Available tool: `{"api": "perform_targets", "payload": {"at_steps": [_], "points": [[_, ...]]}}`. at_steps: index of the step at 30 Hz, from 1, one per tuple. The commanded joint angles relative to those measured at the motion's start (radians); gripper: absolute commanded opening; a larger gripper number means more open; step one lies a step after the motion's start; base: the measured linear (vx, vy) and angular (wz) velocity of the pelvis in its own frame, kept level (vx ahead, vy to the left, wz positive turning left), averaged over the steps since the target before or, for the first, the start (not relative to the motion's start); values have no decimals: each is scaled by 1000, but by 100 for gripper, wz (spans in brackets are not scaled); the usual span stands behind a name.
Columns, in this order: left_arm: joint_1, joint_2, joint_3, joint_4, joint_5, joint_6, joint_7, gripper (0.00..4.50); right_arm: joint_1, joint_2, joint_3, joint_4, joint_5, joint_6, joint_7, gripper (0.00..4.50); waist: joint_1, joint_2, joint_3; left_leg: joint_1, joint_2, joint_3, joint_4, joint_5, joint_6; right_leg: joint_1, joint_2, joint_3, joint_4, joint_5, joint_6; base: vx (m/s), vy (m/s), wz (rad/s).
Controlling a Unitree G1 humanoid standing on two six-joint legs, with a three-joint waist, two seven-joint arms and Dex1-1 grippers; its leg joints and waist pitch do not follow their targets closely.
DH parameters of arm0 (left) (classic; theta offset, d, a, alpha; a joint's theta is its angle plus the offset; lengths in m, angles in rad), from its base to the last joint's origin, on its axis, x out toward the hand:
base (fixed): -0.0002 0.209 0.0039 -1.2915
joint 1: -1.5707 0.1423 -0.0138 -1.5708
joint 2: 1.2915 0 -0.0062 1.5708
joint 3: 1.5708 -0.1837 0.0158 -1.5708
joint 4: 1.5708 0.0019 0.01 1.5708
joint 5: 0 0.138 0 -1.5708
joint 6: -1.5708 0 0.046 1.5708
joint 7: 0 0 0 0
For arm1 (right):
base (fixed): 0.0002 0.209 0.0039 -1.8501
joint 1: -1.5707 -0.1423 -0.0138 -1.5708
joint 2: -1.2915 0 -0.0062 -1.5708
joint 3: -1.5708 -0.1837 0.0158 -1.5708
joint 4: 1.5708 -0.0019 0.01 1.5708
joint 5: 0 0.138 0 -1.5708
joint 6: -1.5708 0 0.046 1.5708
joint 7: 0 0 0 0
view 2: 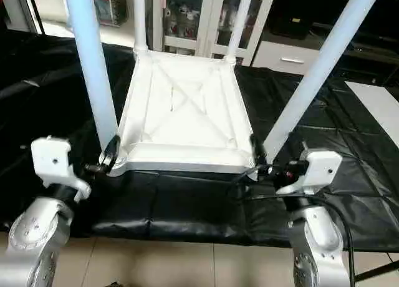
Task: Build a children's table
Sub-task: Rotate leg to tighten, then flip table
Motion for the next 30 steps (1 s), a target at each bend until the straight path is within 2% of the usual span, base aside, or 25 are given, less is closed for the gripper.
{"api": "perform_targets", "payload": {"at_steps": [1, 2, 4, 5, 6, 8, 9, 11, 13, 14, 15, 17, 23, 24, 27, 28, 30], "points": [[-24, 4, 0, 10, 0, 19, 6, 444, -18, -3, -41, 19, -14, -17, -31, 450, -1, 20, -40, 8, 76, -26, -102, -165, -7, 22, -75, 36, -60, -40, -138, 0, 0, 0], [-50, 10, 3, 24, -1, 24, 1, 444, -33, 0, -55, 32, -15, -22, -54, 450, 0, 23, -41, 6, 76, -25, -102, -152, -9, 24, -74, 36, -58, -24, -137, 0, 0, 0], [-95, 19, 15, 48, -5, 34, -5, 444, -52, -3, -66, 49, -12, -27, -67, 450, 0, 23, -45, 11, 73, -22, -98, -130, -12, 22, -71, 34, -54, 10, -136, 0, 0, 0], [-116, 26, 20, 61, -4, 39, -7, 444, -58, -7, -69, 55, -14, -28, -71, 450, 1, 25, -45, 10, 73, -21, -97, -120, -12, 23, -71, 33, -53, 28, -137, 0, 0, 0], [-126, 31, 23, 68, -2, 43, -7, 444, -62, -8, -70, 58, -17, -30, -73, 450, 1, 23, -45, 9, 72, -21, -97, -114, -11, 24, -71, 34, -53, 34, -136, 0, 0, 0], [-150, 41, 31, 85, -1, 50, -6, 444, -72, -13, -69, 70, -26, -24, -81, 450, 1, 28, -48, 10, 72, -20, -94, -83, -7, 27, -71, 33, -49, 72, -145, 0, 0, 0], [-164, 50, 35, 96, 7, 59, -1, 444, -82, -18, -69, 82, -37, -12, -90, 450, 2, 27, -48, 10, 72, -20, -93, -75, -6, 27, -72, 33, -48, 81, -147, 0, 0, 0], [-188, 59, 45, 110, 14, 63, 8, 444, -110, -49, -58, 122, -66, 46, -98, 450, 0, 38, -50, 10, 69, -21, -91, -52, -7, 30, -69, 32, -43, 114, -159, 0, 0, 0], [-206, 67, 49, 114, 28, 55, 15, 444, -142, -70, -58, 162, -74, 51, -92, 450, -3, 35, -50, 11, 69, -18, -90, -60, -9, 31, -69, 31, -46, 102, -167, 0, 0, 0], [-212, 70, 49, 112, 25, 52, 10, 444, -158, -78, -62, 179, -78, 49, -95, 450, -4, 26, -49, 8, 68, -16, -90, -72, -3, 33, -72, 33, -48, 82, -173, 0, 0, 0], [-213, 70, 49, 112, 25, 52, 9, 444, -161, -79, -63, 183, -78, 48, -96, 450, -1, 30, -49, 10, 69, -16, -90, -76, -2, 33, -74, 34, -48, 70, -176, 0, 0, 0], [-225, 71, 50, 111, 10, 57, -3, 444, -194, -91, -71, 216, -84, 37, -102, 450, 1, 27, -48, 10, 73, -14, -90, -83, 3, 30, -76, 34, -49, 41, -186, 0, 0, 0], [-236, 74, 68, 104, 9, 88, 20, 385, -217, -88, -56, 238, -93, 31, -100, 450, 6, 29, -51, 11, 73, -13, -87, -33, 21, 29, -75, 33, -43, 87, -200, 0, 0, 0], [-237, 72, 76, 95, -2, 93, 17, 376, -216, -84, -49, 240, -96, 28, -98, 450, 7, 22, -51, 9, 73, -13, -87, -33, 23, 30, -75, 33, -44, 86, -200, 0, 0, 0], [-231, 67, 81, 80, -23, 94, 3, 362, -214, -76, -40, 243, -99, 17, -97, 450, 8, 25, -49, 10, 74, -13, -89, -52, 23, 29, -77, 33, -45, 55, -204, 0, 0, 0], [-230, 60, 83, 74, -32, 96, 3, 336, -214, -73, -35, 243, -101, 13, -93, 450, 7, 26, -49, 10, 75, -13, -90, -59, 21, 28, -76, 33, -46, 50, -205, 0, 0, 0], [-231, 45, 89, 67, -48, 109, 11, 328, -214, -71, -32, 244, -95, 10, -84, 450, 7, 26, -49, 9, 75, -12, -89, -59, 20, 29, -77, 33, -45, 53, -206, 0, 0, 0]]}}
